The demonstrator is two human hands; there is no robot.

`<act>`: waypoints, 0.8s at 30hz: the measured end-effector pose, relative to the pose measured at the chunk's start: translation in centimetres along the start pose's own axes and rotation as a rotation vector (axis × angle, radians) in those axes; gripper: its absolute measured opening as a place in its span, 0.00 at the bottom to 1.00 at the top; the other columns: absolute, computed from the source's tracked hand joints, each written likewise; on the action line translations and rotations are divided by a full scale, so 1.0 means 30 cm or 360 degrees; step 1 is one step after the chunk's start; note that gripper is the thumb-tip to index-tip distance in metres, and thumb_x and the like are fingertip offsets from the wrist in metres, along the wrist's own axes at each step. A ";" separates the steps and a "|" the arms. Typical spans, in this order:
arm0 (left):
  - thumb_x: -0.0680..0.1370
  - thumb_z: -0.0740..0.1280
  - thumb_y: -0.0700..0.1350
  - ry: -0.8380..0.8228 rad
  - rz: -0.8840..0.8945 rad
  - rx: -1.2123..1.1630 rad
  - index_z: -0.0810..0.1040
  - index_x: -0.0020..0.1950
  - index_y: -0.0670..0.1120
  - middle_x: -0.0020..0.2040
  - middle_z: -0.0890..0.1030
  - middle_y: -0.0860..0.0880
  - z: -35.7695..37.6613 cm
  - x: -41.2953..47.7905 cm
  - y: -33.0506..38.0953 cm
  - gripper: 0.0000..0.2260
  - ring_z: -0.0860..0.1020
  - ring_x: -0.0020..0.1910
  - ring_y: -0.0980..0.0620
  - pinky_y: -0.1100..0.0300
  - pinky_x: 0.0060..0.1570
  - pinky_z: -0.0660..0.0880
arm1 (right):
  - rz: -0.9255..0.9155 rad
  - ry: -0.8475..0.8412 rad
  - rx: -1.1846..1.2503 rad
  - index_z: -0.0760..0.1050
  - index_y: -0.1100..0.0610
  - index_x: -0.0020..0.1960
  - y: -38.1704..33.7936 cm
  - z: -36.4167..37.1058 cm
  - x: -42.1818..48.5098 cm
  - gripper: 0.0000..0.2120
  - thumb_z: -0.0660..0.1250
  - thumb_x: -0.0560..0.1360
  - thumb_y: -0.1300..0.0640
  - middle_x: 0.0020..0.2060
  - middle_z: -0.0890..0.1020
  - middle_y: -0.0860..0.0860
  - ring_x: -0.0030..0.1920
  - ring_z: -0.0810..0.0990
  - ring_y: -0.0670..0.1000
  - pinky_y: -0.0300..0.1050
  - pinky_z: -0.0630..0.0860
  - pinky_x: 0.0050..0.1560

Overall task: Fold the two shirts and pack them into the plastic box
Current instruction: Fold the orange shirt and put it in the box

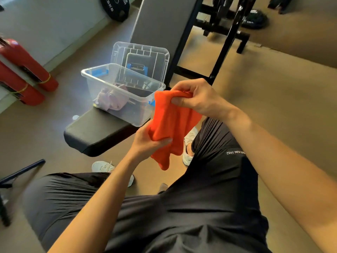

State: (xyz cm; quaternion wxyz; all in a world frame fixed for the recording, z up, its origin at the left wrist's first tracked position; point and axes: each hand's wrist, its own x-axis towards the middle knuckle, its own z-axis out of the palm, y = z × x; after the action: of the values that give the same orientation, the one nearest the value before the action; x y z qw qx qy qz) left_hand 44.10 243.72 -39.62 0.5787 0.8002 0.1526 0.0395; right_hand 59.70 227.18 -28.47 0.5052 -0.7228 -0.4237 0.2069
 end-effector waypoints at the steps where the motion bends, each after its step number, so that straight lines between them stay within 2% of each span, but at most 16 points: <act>1: 0.66 0.83 0.49 0.0027 -0.0010 0.0041 0.80 0.52 0.48 0.45 0.83 0.48 0.009 0.002 -0.022 0.19 0.81 0.43 0.56 0.59 0.42 0.79 | -0.0001 0.0056 0.0012 0.82 0.60 0.52 0.005 -0.013 -0.006 0.05 0.73 0.76 0.61 0.43 0.83 0.50 0.44 0.79 0.40 0.36 0.75 0.48; 4: 0.70 0.80 0.46 0.0062 -0.0007 0.0133 0.79 0.43 0.44 0.40 0.81 0.46 0.024 -0.009 -0.090 0.12 0.79 0.37 0.55 0.59 0.36 0.77 | -0.0010 0.0280 0.0101 0.81 0.61 0.54 0.023 -0.039 -0.026 0.06 0.71 0.77 0.64 0.43 0.82 0.50 0.43 0.78 0.39 0.34 0.74 0.49; 7: 0.72 0.79 0.41 0.0061 -0.0063 0.0135 0.78 0.41 0.51 0.38 0.81 0.50 0.038 -0.039 -0.112 0.11 0.80 0.33 0.59 0.64 0.33 0.76 | 0.0015 0.0568 0.0115 0.80 0.64 0.55 0.049 -0.058 -0.030 0.07 0.71 0.77 0.64 0.43 0.82 0.48 0.43 0.79 0.38 0.35 0.76 0.48; 10: 0.73 0.78 0.40 0.0103 -0.0052 0.0144 0.78 0.43 0.55 0.36 0.81 0.53 0.050 -0.069 -0.107 0.12 0.78 0.32 0.60 0.66 0.32 0.74 | 0.0058 0.0804 0.0098 0.81 0.60 0.51 0.090 -0.073 -0.013 0.03 0.71 0.77 0.63 0.40 0.81 0.44 0.40 0.78 0.35 0.33 0.75 0.46; 14: 0.73 0.78 0.42 0.0160 0.0025 0.0107 0.79 0.46 0.51 0.36 0.80 0.55 0.023 -0.111 -0.088 0.09 0.78 0.33 0.54 0.57 0.30 0.77 | 0.0197 0.1043 0.0036 0.82 0.61 0.50 0.171 -0.094 0.017 0.04 0.72 0.76 0.61 0.39 0.81 0.46 0.39 0.77 0.38 0.38 0.76 0.46; 15: 0.73 0.78 0.42 0.0180 0.0031 0.0057 0.79 0.49 0.52 0.38 0.81 0.54 0.015 -0.122 -0.075 0.10 0.80 0.34 0.52 0.54 0.31 0.79 | 0.0248 0.1076 0.0017 0.82 0.59 0.50 0.194 -0.099 0.025 0.04 0.72 0.76 0.60 0.40 0.81 0.47 0.40 0.78 0.40 0.41 0.77 0.47; 17: 0.73 0.78 0.42 0.0228 0.0063 0.0065 0.77 0.59 0.58 0.43 0.83 0.52 0.000 -0.144 -0.044 0.20 0.83 0.39 0.53 0.55 0.35 0.81 | 0.0367 0.1084 -0.0022 0.82 0.56 0.49 0.244 -0.106 0.039 0.03 0.73 0.76 0.57 0.42 0.83 0.48 0.43 0.81 0.45 0.43 0.79 0.48; 18: 0.73 0.78 0.42 0.0237 0.0098 0.0144 0.73 0.65 0.63 0.47 0.83 0.50 -0.010 -0.152 -0.030 0.26 0.83 0.42 0.54 0.57 0.37 0.82 | 0.0445 0.1061 -0.0057 0.82 0.56 0.49 0.271 -0.107 0.044 0.04 0.73 0.76 0.56 0.43 0.84 0.49 0.45 0.82 0.48 0.44 0.80 0.49; 20: 0.75 0.77 0.45 0.0199 0.0204 0.0317 0.64 0.71 0.71 0.53 0.83 0.46 -0.037 -0.163 -0.011 0.35 0.84 0.44 0.49 0.54 0.39 0.82 | 0.0588 0.1009 -0.0123 0.83 0.57 0.50 0.326 -0.105 0.052 0.07 0.73 0.76 0.55 0.44 0.84 0.50 0.46 0.81 0.50 0.48 0.80 0.52; 22: 0.76 0.74 0.48 0.0093 0.0388 0.0514 0.63 0.74 0.69 0.56 0.82 0.46 -0.065 -0.175 0.001 0.33 0.83 0.42 0.46 0.49 0.39 0.83 | 0.0675 0.0961 -0.0140 0.83 0.57 0.50 0.365 -0.096 0.054 0.07 0.74 0.75 0.55 0.43 0.83 0.49 0.45 0.81 0.49 0.53 0.81 0.55; 24: 0.77 0.70 0.50 -0.0052 0.0550 0.0776 0.69 0.72 0.64 0.57 0.82 0.51 -0.085 -0.186 0.014 0.25 0.82 0.43 0.48 0.50 0.44 0.81 | 0.0719 0.0905 -0.0147 0.83 0.57 0.50 0.386 -0.087 0.058 0.08 0.75 0.74 0.54 0.44 0.83 0.50 0.48 0.82 0.52 0.55 0.81 0.56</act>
State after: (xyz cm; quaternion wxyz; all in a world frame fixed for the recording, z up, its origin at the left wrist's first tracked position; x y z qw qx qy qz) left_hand 38.27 244.32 -37.76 0.3564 0.9303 0.0097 0.0867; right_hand 67.24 225.66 -37.68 0.5112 -0.8488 -0.1047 0.0847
